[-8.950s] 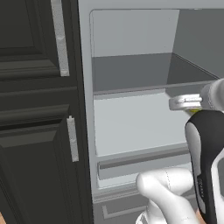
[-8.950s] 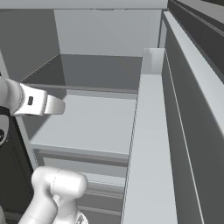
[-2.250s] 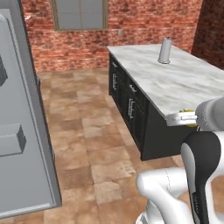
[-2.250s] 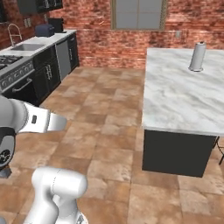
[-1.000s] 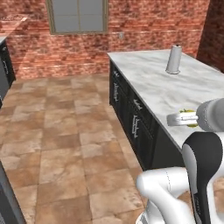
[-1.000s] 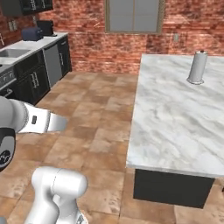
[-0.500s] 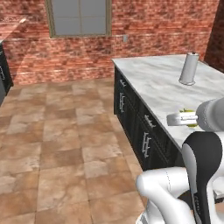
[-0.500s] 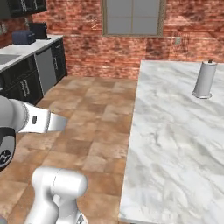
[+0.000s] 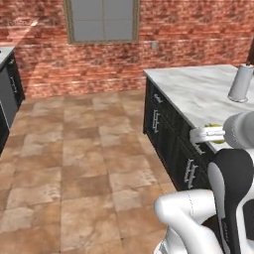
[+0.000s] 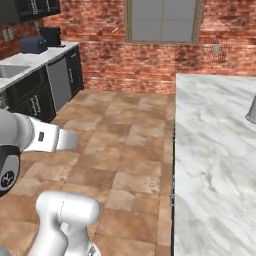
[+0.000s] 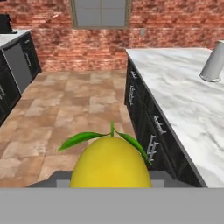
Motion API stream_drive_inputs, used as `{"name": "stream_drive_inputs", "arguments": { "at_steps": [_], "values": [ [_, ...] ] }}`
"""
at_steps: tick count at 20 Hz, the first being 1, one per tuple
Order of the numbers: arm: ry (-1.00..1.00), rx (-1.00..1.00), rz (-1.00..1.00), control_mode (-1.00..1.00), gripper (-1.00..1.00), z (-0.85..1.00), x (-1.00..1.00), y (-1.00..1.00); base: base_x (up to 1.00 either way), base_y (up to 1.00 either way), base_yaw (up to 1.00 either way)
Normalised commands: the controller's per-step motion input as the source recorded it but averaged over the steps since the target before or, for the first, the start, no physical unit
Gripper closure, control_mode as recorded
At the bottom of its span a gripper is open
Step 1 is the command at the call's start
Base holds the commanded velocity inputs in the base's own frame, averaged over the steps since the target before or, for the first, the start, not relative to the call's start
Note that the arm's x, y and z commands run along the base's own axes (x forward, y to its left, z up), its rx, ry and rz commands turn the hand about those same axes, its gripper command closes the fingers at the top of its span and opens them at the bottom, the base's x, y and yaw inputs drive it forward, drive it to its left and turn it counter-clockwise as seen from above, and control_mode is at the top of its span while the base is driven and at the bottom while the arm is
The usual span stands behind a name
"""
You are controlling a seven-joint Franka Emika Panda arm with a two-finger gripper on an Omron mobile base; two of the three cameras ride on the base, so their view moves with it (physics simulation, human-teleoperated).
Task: Retrieve a lemon from the fridge and place it on the cutting board with the fish.
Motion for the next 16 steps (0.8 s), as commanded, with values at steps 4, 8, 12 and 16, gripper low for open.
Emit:
{"name": "stream_drive_inputs", "arguments": {
  "at_steps": [4,8,12,16],
  "values": [
    [0.0,0.0,0.0,1.0,1.0,0.0,0.0,0.0,0.31,0.74,0.23],
    [0.0,0.0,0.0,1.0,1.0,0.0,0.0,0.0,0.3,0.7,0.41],
    [0.0,0.0,0.0,1.0,1.0,0.0,0.0,0.0,0.31,0.53,0.57],
    [0.0,0.0,0.0,1.0,1.0,0.0,0.0,0.0,0.35,0.26,0.62]
  ]
}}
